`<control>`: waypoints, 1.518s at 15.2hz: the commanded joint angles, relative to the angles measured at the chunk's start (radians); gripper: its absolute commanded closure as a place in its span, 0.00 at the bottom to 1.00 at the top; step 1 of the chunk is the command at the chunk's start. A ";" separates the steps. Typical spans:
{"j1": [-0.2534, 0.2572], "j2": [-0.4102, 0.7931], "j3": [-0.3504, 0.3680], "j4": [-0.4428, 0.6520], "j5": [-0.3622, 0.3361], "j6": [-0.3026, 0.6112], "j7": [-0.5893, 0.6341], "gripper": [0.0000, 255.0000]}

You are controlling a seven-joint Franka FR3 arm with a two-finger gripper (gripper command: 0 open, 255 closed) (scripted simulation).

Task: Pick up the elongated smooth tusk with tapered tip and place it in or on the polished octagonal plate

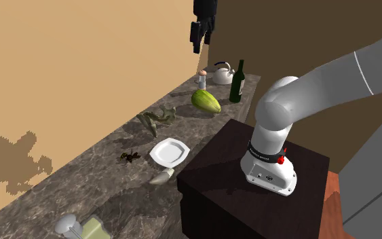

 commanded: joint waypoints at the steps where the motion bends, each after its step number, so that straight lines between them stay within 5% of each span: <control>1: 0.000 0.000 0.000 0.000 0.000 0.000 0.000 0.00; 23: 0.286 0.411 0.101 -0.319 0.070 0.708 -0.284 0.00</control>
